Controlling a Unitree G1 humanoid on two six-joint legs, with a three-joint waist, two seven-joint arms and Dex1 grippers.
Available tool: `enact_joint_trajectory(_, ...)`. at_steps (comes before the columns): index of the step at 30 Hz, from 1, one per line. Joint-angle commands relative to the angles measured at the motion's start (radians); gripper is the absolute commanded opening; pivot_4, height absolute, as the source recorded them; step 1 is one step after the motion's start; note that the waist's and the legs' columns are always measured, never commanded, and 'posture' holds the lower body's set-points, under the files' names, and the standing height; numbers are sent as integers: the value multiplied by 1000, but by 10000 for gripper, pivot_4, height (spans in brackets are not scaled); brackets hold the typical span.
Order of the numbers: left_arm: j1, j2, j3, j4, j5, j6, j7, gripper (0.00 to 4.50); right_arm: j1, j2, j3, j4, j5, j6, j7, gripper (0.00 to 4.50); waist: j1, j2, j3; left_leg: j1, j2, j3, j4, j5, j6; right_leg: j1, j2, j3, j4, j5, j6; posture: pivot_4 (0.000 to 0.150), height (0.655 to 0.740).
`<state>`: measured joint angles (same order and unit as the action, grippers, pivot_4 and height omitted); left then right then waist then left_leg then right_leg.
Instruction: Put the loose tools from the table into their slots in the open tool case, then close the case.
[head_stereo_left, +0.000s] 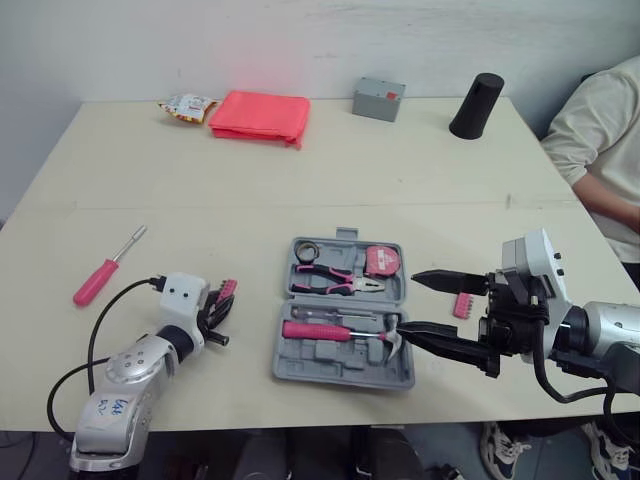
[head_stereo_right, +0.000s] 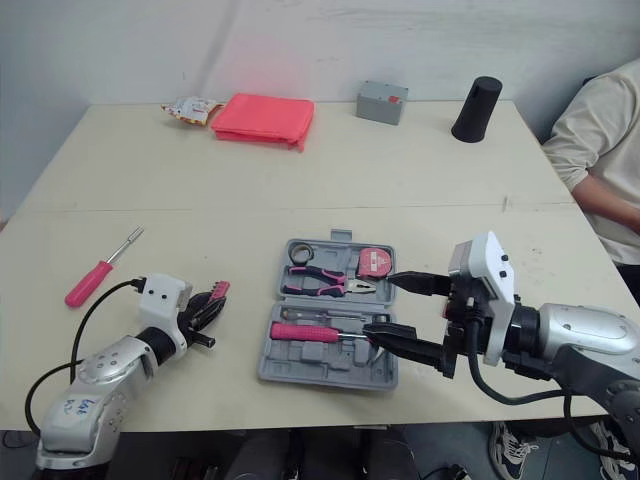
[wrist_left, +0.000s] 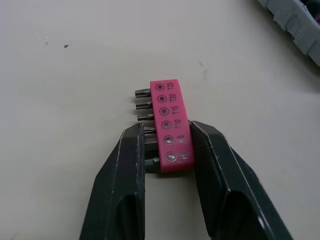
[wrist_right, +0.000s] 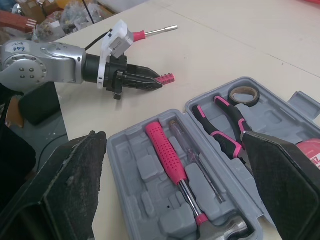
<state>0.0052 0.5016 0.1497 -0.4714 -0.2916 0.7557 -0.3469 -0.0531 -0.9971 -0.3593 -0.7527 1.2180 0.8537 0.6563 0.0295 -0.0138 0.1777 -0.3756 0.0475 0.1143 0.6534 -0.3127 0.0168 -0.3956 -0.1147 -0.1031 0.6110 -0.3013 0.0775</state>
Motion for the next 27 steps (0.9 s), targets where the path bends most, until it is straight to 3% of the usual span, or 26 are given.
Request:
enact_joint_trajectory(1,-100,234,-62,-115,-88,-47,-329,7003,-42,-79,-18,-51,64,5,100,45000,-2,-2,2,-1,0,0,0,0,0,-1,0,0,1,0,0,1500,7400)
enact_joint_trajectory(5,-204,468,-136,-99,-171,-63,-638,7003,-123,-100,59,-41,143,23,87,45000,-13,0,2,-2,1,1,-3,0,-2,-4,0,1,-2,0,-3,1500,7400)
enact_joint_trajectory(10,-379,547,-349,-87,-124,-115,-857,7003,-157,-82,178,-86,121,39,20,45000,-10,0,3,-4,1,2,-5,3,-9,-6,2,-1,-3,-1,-4,1500,7400)
enact_joint_trajectory(16,-528,469,-523,3,22,-144,-856,7003,-168,-64,232,-94,103,42,-70,45000,-4,-1,4,-16,0,4,8,4,-6,-16,10,-2,2,2,1,1500,7400)
enact_joint_trajectory(19,-536,444,-552,14,63,-154,-846,7003,-140,-68,237,-116,85,38,-84,45000,-6,-1,4,-16,0,6,11,0,2,-15,9,-1,2,4,4,1500,7400)
enact_joint_trajectory(27,-522,393,-585,11,153,-142,-791,7003,-96,-60,226,-127,80,26,-121,45000,-5,-2,4,-16,0,5,13,0,3,-15,4,1,6,4,4,1500,7400)
